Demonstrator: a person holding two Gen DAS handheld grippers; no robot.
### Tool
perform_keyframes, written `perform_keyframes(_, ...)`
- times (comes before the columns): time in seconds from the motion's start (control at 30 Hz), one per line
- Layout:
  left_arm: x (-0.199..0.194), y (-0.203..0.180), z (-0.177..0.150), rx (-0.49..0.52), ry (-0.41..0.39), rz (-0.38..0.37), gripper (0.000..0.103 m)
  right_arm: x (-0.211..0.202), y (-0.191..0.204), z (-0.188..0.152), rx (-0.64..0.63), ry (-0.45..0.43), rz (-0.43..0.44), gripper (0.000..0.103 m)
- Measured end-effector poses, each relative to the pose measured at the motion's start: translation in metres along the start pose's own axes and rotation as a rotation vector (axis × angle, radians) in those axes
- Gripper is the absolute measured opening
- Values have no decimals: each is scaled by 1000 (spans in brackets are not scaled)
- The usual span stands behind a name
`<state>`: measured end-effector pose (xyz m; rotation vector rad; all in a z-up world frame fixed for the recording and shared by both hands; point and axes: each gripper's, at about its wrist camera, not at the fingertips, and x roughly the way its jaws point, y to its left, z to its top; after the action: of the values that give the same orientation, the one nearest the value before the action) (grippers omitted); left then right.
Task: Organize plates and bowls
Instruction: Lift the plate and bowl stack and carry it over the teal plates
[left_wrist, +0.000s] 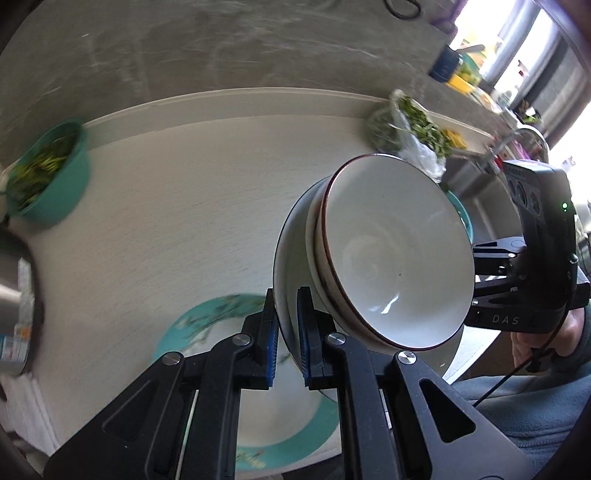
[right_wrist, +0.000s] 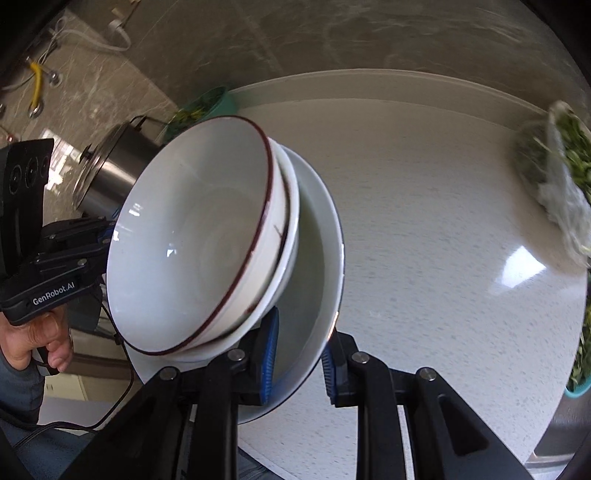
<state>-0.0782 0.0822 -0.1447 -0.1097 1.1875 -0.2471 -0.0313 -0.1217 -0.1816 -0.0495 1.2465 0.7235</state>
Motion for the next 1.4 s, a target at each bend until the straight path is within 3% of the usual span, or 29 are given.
perform_keyframes(0.37,-11,77,-60,-88,34,27,8,55,56,9,-66,82,27,24)
perform_keyframes(0.67,-3,112,-99,-119,68,14,8,83,67,-1,-71,126,22,24)
perform_keyframes(1.03,11,138,-134,-126,105,-8,8,97,66,-9,-62,146,-2,24)
perform_keyframes(1.4,37,140,-137,-123,122,-21,8,105,69,-13,-44,157,-19,24)
